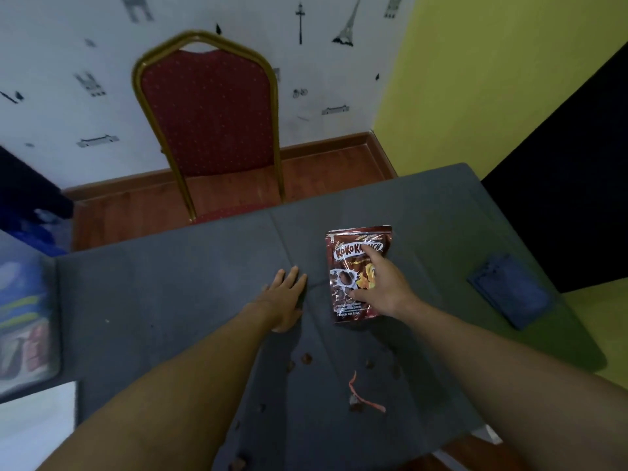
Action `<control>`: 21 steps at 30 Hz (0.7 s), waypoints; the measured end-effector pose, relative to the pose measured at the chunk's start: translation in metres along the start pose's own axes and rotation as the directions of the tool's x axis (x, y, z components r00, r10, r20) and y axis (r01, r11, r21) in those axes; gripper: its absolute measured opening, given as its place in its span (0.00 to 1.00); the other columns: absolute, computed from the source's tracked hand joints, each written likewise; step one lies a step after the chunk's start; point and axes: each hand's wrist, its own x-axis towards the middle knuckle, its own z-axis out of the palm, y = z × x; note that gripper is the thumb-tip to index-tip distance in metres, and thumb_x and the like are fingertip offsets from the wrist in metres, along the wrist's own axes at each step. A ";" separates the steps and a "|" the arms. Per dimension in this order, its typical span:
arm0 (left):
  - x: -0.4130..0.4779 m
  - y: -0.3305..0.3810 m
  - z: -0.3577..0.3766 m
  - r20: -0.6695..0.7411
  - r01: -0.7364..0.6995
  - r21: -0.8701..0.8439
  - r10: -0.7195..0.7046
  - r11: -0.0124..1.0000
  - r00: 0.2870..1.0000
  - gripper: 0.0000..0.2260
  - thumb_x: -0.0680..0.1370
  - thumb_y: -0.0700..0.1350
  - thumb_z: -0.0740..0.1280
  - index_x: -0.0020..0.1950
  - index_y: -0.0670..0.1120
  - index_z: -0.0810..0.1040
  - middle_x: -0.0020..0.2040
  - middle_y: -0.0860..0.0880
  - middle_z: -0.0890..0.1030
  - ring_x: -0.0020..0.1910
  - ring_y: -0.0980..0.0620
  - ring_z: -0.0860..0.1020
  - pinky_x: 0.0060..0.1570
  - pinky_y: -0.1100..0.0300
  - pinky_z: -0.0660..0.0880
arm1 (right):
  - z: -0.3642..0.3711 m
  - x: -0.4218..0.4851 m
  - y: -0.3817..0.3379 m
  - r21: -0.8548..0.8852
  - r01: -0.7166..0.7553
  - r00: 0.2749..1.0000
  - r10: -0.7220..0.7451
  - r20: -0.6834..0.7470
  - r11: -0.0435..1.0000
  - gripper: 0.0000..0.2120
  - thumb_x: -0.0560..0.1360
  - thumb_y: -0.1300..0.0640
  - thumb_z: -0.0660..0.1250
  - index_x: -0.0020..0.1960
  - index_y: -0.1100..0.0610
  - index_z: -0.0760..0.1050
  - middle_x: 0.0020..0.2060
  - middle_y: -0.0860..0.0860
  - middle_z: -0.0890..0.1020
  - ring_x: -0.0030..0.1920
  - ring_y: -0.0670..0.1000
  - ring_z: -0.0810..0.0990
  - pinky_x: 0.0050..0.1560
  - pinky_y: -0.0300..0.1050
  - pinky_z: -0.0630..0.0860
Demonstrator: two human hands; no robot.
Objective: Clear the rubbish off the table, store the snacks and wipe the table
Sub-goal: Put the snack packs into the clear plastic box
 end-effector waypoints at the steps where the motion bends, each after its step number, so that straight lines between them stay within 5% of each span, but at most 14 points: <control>1: -0.004 -0.003 -0.004 -0.023 -0.001 -0.030 0.000 1.000 1.000 0.36 0.82 0.52 0.60 0.81 0.49 0.38 0.81 0.46 0.38 0.79 0.41 0.41 0.76 0.43 0.50 | 0.001 -0.001 -0.006 0.006 0.024 1.000 -0.024 -0.004 1.000 0.51 0.67 0.59 0.82 0.81 0.47 0.55 0.70 0.51 0.71 0.69 0.53 0.74 0.69 0.56 0.74; 11: -0.075 -0.067 -0.038 -0.350 0.159 0.020 -0.142 0.987 0.926 0.30 0.84 0.54 0.51 0.81 0.47 0.42 0.81 0.44 0.45 0.80 0.42 0.44 0.77 0.44 0.47 | 0.020 -0.008 -0.086 0.012 0.187 0.982 -0.186 -0.028 0.982 0.54 0.68 0.60 0.81 0.82 0.49 0.51 0.70 0.53 0.68 0.70 0.53 0.69 0.63 0.43 0.67; 21: -0.162 -0.148 -0.059 -0.510 0.320 -0.038 -0.294 0.947 0.808 0.29 0.84 0.55 0.49 0.81 0.48 0.41 0.81 0.45 0.45 0.80 0.43 0.43 0.78 0.45 0.45 | 0.067 -0.019 -0.186 -0.081 0.358 0.931 -0.362 -0.038 0.930 0.54 0.67 0.55 0.82 0.82 0.50 0.51 0.70 0.54 0.69 0.70 0.55 0.70 0.71 0.53 0.70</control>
